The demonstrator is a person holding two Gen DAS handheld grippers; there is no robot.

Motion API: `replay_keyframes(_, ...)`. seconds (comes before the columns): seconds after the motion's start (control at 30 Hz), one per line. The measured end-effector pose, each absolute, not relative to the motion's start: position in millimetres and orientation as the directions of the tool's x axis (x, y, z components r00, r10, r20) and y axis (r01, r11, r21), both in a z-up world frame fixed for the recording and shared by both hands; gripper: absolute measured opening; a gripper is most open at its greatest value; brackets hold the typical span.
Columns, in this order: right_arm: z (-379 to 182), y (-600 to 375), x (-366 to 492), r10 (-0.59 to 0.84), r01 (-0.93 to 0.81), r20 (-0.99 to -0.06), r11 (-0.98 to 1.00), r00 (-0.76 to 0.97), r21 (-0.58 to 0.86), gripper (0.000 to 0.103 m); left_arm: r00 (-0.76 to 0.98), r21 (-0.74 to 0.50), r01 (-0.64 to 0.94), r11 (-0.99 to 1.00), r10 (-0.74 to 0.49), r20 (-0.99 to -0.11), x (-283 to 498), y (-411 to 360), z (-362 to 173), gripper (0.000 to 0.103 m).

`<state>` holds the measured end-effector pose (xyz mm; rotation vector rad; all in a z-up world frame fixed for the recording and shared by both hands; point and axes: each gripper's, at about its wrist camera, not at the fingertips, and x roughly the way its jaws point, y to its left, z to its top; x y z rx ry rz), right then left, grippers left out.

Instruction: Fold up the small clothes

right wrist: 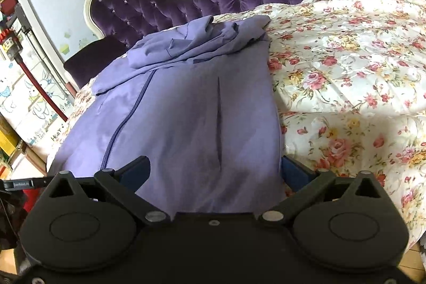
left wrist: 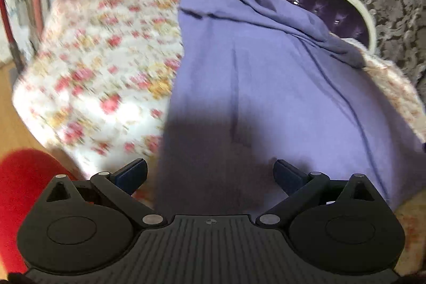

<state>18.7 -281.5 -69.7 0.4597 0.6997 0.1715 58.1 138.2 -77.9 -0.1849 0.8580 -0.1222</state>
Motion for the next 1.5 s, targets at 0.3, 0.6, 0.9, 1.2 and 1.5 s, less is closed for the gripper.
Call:
replay_keyframes(0.3,-69,-284,16,0.355,-0.009,-0.551,0.846,0.755,0.534,0.1,0.655,-0.231,0.071,0.97,-0.22,-0.723,54,133,-76,0.059)
replay_keyframes(0.6,-72,-281,16,0.394,-0.021,-0.571,0.835,0.72,0.549,0.074,0.637,-0.255,0.095,0.962,-0.255,-0.727,55,134,-75,0.044)
replay_keyframes(0.9,-77,-290,16,0.384,0.033,-0.599,0.824,0.702,0.566,0.015,0.652,-0.366,0.064,0.928,-0.317,-0.689,54,147,-70,0.012)
replay_keyframes(1.2,-50,-315,28,0.477,-0.022,-0.372,0.637,0.797,0.77,0.013,0.728,-0.546,0.062,0.836,-0.412,-0.548,65,167,-29,0.009)
replay_keyframes(1.5,-18,-329,93,0.471,-0.132,-0.196,0.576,0.86,0.807,0.013,0.81,-0.655,0.159,0.738,-0.477,-0.341,121,178,29,0.009)
